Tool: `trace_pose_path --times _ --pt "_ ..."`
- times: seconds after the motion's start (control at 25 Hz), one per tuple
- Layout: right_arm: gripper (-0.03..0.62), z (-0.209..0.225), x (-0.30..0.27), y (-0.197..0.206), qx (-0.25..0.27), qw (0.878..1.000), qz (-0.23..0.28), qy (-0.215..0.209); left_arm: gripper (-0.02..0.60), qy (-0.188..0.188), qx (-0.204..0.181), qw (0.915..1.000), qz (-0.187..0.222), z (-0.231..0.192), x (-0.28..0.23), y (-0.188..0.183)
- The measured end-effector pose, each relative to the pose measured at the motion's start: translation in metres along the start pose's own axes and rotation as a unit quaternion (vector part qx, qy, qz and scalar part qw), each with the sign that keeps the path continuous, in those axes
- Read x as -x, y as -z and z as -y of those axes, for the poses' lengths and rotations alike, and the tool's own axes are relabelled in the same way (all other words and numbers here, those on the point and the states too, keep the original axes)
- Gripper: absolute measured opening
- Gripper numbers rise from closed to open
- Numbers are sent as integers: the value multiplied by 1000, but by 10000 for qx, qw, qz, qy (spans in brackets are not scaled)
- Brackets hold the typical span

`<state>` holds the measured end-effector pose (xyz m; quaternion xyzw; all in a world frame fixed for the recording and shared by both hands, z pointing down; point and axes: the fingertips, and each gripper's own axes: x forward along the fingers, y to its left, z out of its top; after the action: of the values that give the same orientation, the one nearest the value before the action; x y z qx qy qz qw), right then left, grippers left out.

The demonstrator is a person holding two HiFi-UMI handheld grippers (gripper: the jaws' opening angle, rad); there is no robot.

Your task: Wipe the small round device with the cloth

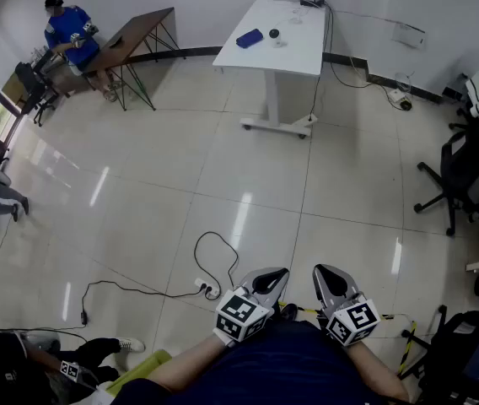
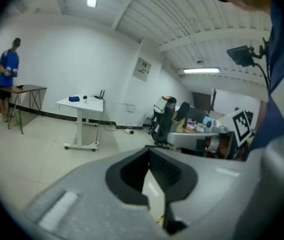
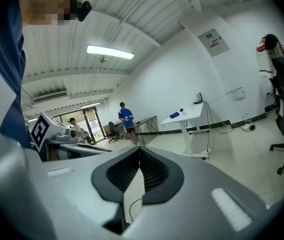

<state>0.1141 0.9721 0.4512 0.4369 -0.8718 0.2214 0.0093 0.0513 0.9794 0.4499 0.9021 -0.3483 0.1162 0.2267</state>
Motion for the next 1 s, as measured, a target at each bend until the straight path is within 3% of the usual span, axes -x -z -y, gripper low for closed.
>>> trace_pose_path --times 0.28,0.44,0.56,1.0 --pt "11 19 -31 -4 -87 10000 -43 -17 2 -64 36 9999 -77 -31 -19 1" --pt "11 39 -60 -10 -111 9998 -101 101 2 43 173 9995 -242 -55 -38 -10" --pt "11 52 -86 -25 -88 9997 -102 209 2 194 46 9997 -156 -79 -55 -20" --pt "11 75 -195 -69 10 9985 -213 504 2 522 187 9983 -159 -180 -89 -88"
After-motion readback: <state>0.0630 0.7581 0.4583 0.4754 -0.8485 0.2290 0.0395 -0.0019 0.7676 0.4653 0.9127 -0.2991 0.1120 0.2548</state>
